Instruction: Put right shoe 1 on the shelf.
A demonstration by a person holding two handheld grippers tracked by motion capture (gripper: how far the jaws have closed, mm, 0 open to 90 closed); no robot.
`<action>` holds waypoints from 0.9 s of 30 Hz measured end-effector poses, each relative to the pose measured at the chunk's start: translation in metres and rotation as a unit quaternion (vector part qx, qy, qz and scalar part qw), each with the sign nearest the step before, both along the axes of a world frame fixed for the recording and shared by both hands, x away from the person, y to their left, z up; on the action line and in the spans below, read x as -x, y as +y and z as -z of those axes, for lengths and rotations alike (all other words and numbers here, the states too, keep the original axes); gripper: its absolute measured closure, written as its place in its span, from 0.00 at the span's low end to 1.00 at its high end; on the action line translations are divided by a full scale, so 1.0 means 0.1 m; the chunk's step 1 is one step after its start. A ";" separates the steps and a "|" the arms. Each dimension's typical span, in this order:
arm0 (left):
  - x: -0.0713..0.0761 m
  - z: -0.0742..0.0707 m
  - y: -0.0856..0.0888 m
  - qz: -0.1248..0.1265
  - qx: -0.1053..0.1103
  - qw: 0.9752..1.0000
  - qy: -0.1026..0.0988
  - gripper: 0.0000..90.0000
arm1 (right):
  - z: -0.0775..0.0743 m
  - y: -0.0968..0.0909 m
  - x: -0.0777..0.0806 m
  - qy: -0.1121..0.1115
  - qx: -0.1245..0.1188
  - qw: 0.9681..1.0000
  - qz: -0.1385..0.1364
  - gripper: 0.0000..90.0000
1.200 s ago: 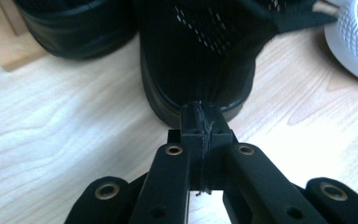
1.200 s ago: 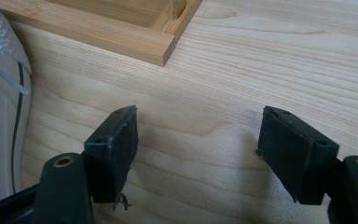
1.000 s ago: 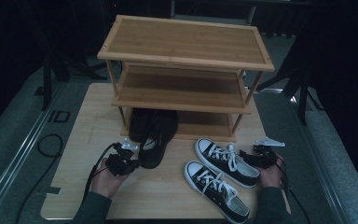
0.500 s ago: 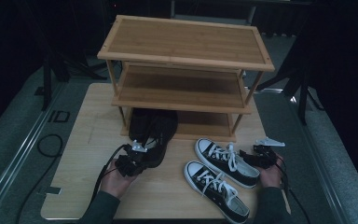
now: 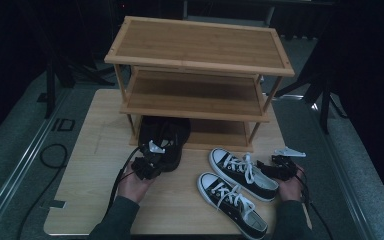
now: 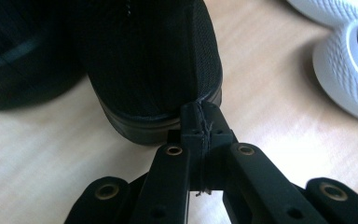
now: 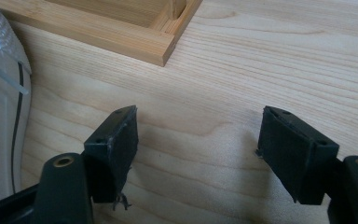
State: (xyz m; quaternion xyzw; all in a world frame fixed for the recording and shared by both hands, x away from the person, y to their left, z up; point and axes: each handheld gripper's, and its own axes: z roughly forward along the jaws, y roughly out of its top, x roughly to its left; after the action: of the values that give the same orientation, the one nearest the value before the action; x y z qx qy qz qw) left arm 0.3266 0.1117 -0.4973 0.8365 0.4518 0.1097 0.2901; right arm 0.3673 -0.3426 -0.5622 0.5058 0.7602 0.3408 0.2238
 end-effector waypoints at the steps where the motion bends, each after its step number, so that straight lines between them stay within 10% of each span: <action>1: -0.02 0.00 0.00 0.002 0.009 1.000 0.001 0.99 | 0.00 0.00 0.00 0.000 0.000 1.000 0.000 0.32; 27: -0.49 -0.01 -0.22 -0.027 -0.011 1.000 -0.010 0.99 | 0.00 0.00 0.00 0.001 -0.001 1.000 0.001 0.32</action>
State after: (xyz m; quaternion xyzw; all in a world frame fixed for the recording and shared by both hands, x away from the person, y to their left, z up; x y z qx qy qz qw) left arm 0.3754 0.0901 -0.4962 0.8258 0.4703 0.1304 0.2825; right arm 0.3676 -0.3428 -0.5621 0.5068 0.7598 0.3410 0.2226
